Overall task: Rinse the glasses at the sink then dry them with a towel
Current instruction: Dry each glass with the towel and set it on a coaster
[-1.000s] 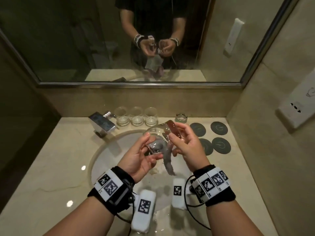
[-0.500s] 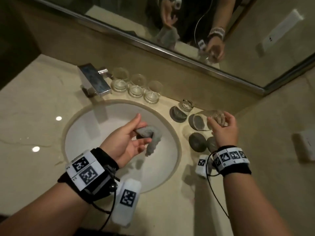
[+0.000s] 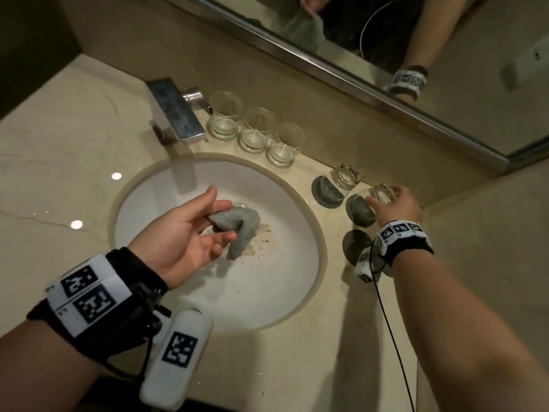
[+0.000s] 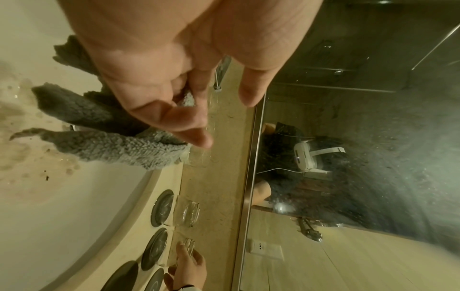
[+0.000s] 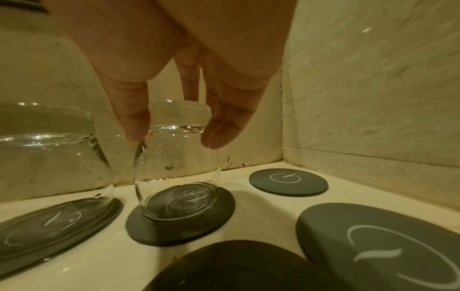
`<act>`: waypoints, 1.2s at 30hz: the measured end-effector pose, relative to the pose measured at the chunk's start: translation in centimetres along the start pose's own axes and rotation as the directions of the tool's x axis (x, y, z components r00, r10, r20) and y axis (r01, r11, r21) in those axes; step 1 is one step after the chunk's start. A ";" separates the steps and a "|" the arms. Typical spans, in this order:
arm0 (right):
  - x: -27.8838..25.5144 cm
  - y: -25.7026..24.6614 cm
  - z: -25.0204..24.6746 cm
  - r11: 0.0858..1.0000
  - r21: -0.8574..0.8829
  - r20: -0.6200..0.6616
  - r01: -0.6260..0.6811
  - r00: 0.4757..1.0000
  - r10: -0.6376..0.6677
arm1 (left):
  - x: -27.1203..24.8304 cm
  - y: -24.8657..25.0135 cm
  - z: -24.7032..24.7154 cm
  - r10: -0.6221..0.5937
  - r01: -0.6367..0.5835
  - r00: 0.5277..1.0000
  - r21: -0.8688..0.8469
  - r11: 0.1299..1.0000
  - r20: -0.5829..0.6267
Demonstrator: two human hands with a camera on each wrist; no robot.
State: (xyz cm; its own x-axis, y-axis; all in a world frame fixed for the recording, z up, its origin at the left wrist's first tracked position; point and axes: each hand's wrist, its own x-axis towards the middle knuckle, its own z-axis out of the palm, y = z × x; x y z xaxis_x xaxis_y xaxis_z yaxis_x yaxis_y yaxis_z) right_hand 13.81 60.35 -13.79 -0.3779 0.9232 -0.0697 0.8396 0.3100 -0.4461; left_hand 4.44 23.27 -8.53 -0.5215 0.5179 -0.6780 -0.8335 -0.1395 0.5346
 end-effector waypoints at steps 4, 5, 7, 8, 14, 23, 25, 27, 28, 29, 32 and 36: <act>0.3 -0.5 0.3 1.000 0.010 -0.006 0.010 1.000 -0.010 | -0.2 0.3 -0.9 0.001 -0.001 1.000 -0.017 1.000 -0.020; 0.3 -0.6 0.4 1.000 0.004 -0.005 0.013 1.000 -0.013 | -0.3 0.4 -1.0 0.002 -0.003 1.000 -0.017 1.000 -0.022; 0.1 -0.7 0.4 1.000 -0.009 0.008 0.018 1.000 -0.018 | -0.5 0.7 -1.2 0.002 -0.002 1.000 -0.015 1.000 -0.028; 0.0 -0.8 0.3 1.000 -0.029 0.027 0.012 1.000 -0.011 | -0.6 0.8 -1.3 0.001 -0.002 1.000 -0.017 1.000 -0.031; -1.4 -4.8 -2.2 0.993 0.098 -0.182 0.067 0.982 -0.049 | -1.2 2.0 -2.1 0.006 -0.007 1.000 -0.041 0.999 -0.021; -5.2 -16.0 4.9 0.845 -0.040 0.297 0.533 0.814 -0.499 | -2.1 4.1 -4.1 0.036 -0.040 0.998 -0.055 0.998 -0.059; -5.2 -17.1 7.4 0.849 -0.056 0.342 0.526 0.809 -0.478 | -2.5 4.5 -5.2 0.042 -0.047 0.996 -0.060 0.997 -0.076; -4.6 -17.5 9.3 0.854 -0.145 0.364 0.499 0.830 -0.423 | -2.8 4.8 -6.2 0.048 -0.055 0.994 -0.066 0.996 -0.095; -4.4 -17.7 10.1 0.844 -0.203 0.369 0.496 0.837 -0.403 | -3.1 5.1 -6.8 0.054 -0.062 0.993 -0.072 0.995 -0.110; -4.2 -17.7 10.6 0.833 -0.250 0.363 0.494 0.845 -0.392 | -3.2 5.2 -7.3 0.061 -0.071 0.991 -0.077 0.995 -0.121; -4.1 -17.2 11.0 0.803 -0.280 0.339 0.527 0.836 -0.430 | -3.7 5.6 -8.5 0.083 -0.096 0.986 -0.083 0.992 -0.145; -6.4 -15.2 10.1 0.837 -0.155 0.243 0.525 0.841 -0.483 | -4.6 6.3 -9.0 0.100 -0.115 0.985 -0.098 0.989 -0.140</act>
State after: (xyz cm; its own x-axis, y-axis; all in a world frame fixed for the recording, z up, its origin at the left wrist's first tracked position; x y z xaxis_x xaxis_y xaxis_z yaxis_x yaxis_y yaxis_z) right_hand -0.50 47.42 -15.56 -0.8183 0.5717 -0.0603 0.5646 0.7796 -0.2711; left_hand -0.04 12.39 -6.59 -0.6229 0.3779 -0.6850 -0.7821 -0.2800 0.5567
